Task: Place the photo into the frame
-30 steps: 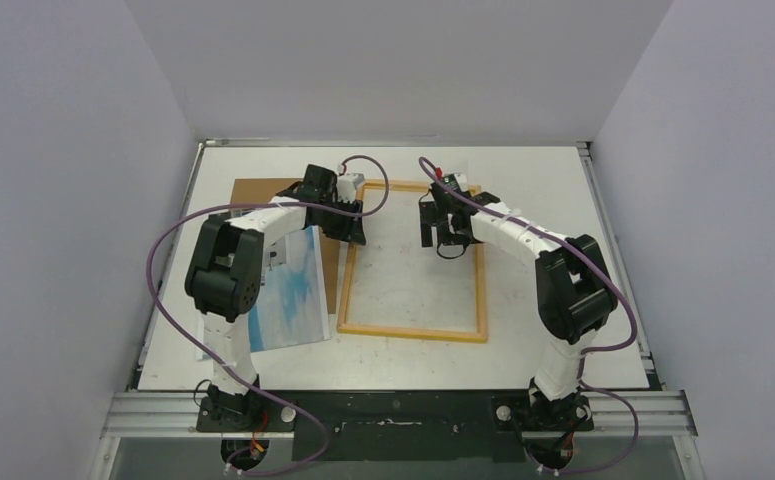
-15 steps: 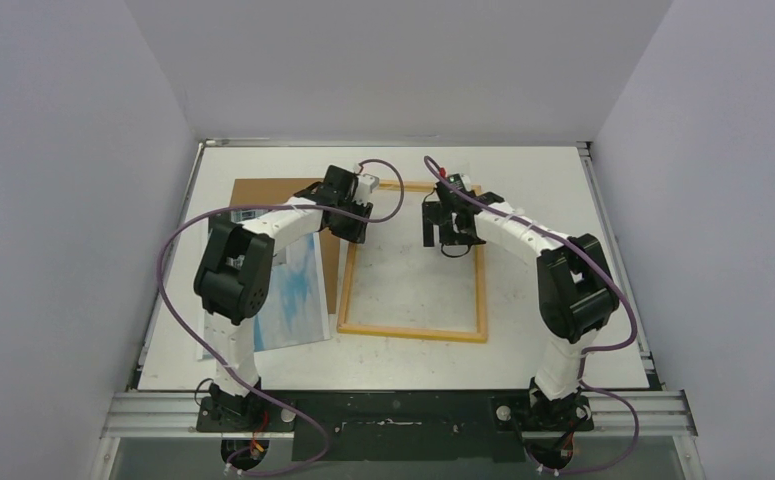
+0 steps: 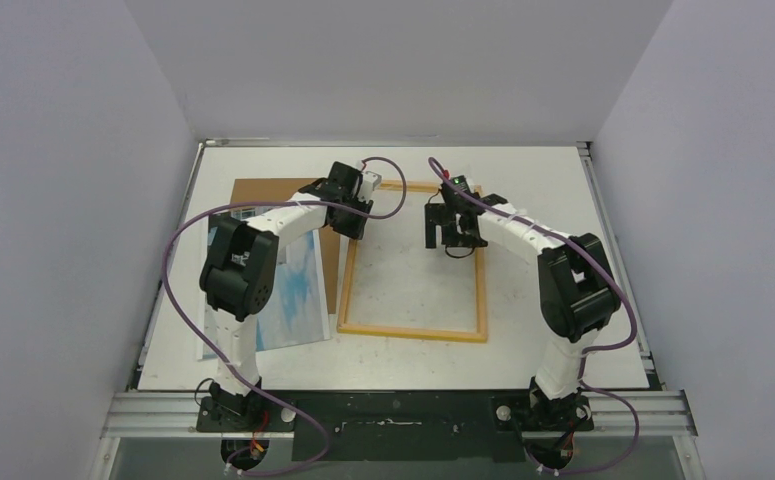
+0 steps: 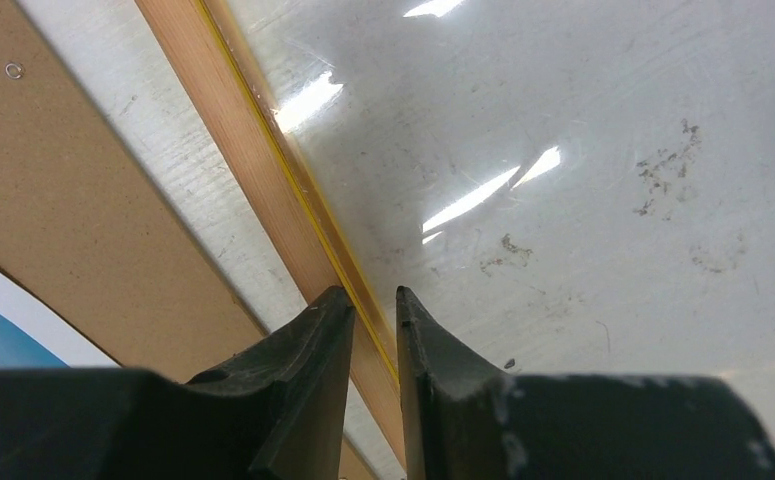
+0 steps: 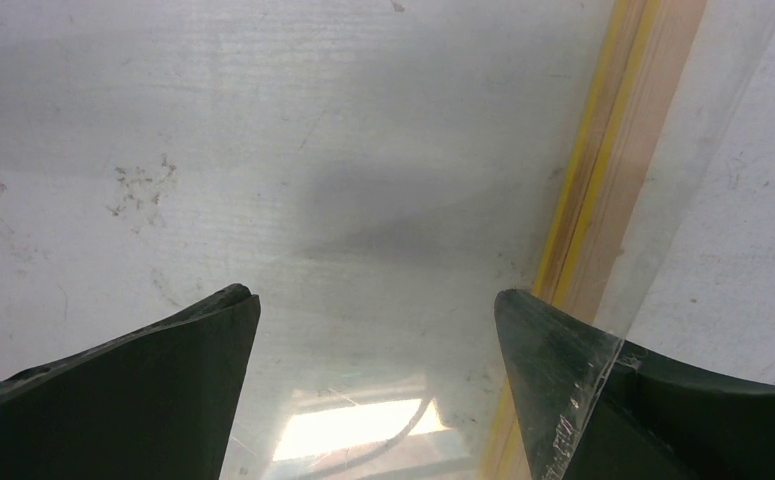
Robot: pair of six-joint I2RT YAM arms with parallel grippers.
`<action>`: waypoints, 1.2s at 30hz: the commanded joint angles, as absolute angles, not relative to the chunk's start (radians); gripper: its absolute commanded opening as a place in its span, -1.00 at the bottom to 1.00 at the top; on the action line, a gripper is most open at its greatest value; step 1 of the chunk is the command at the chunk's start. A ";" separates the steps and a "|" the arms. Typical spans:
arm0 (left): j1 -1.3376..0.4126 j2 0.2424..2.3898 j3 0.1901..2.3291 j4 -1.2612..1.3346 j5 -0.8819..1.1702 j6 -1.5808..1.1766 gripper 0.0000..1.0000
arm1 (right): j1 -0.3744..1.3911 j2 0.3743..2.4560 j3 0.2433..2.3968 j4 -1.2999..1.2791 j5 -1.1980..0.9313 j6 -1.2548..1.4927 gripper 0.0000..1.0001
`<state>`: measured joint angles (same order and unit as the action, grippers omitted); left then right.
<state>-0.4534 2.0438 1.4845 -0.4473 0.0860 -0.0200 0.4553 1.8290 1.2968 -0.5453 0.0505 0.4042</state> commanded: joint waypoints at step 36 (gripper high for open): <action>-0.369 2.051 1.499 -0.580 0.161 0.006 -0.74 | 0.327 1.688 1.181 -0.453 -0.194 0.403 0.80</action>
